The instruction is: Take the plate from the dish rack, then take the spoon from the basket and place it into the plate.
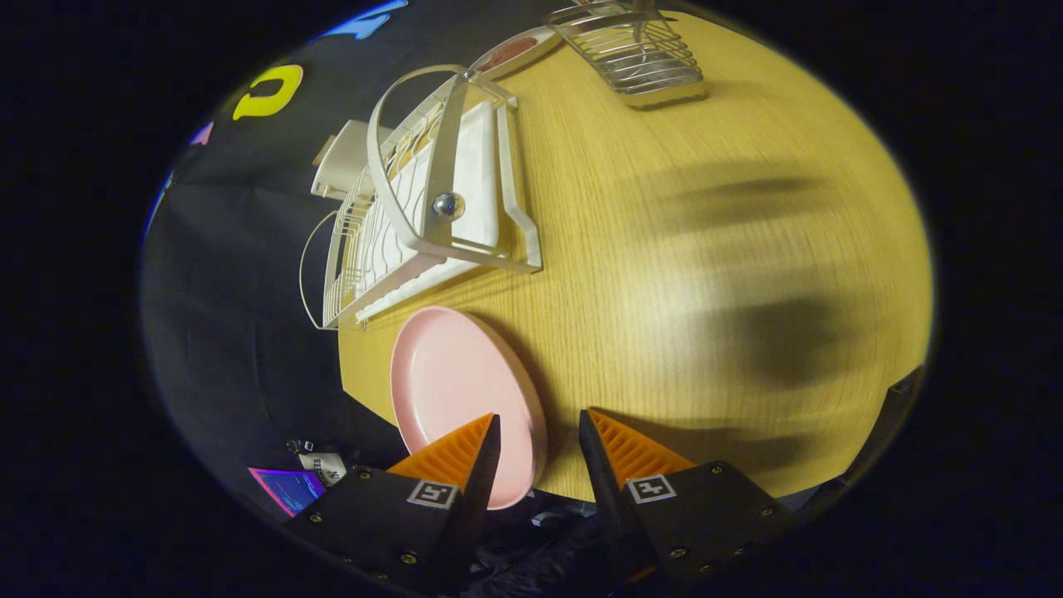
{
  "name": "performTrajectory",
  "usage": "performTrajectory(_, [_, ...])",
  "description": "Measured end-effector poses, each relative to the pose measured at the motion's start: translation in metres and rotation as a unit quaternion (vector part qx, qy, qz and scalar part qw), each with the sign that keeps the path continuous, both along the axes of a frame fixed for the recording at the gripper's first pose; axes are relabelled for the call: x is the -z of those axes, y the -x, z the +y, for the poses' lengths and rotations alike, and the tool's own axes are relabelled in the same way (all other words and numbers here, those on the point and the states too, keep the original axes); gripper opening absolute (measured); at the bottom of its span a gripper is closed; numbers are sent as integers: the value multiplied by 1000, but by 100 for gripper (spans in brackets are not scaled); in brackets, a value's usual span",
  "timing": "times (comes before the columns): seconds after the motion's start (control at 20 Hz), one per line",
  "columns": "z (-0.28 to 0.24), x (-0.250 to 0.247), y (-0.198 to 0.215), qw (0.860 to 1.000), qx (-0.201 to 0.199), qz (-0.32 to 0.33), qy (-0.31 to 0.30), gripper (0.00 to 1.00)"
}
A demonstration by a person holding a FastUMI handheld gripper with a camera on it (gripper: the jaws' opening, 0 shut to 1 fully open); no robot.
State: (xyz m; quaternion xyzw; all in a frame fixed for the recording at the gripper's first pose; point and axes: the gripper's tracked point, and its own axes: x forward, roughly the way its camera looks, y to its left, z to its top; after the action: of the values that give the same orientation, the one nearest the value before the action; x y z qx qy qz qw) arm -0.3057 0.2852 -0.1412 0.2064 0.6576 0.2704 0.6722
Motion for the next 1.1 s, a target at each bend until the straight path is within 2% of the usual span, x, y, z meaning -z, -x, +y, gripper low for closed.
performTrajectory(0.35, [-36, -28, -31, 998, 43, -43, -12, 59])
performTrajectory(0.6, [-60, -68, -65, 989, 74, -130, -16, 59])
performTrajectory(0.8, [-73, -112, -99, 968, 115, -221, -21, 60])
performTrajectory(0.95, [-90, -141, -128, 943, 150, -296, -7, 59])
performTrajectory(1.1, [-103, -159, -155, 924, 184, -336, 5, 59])
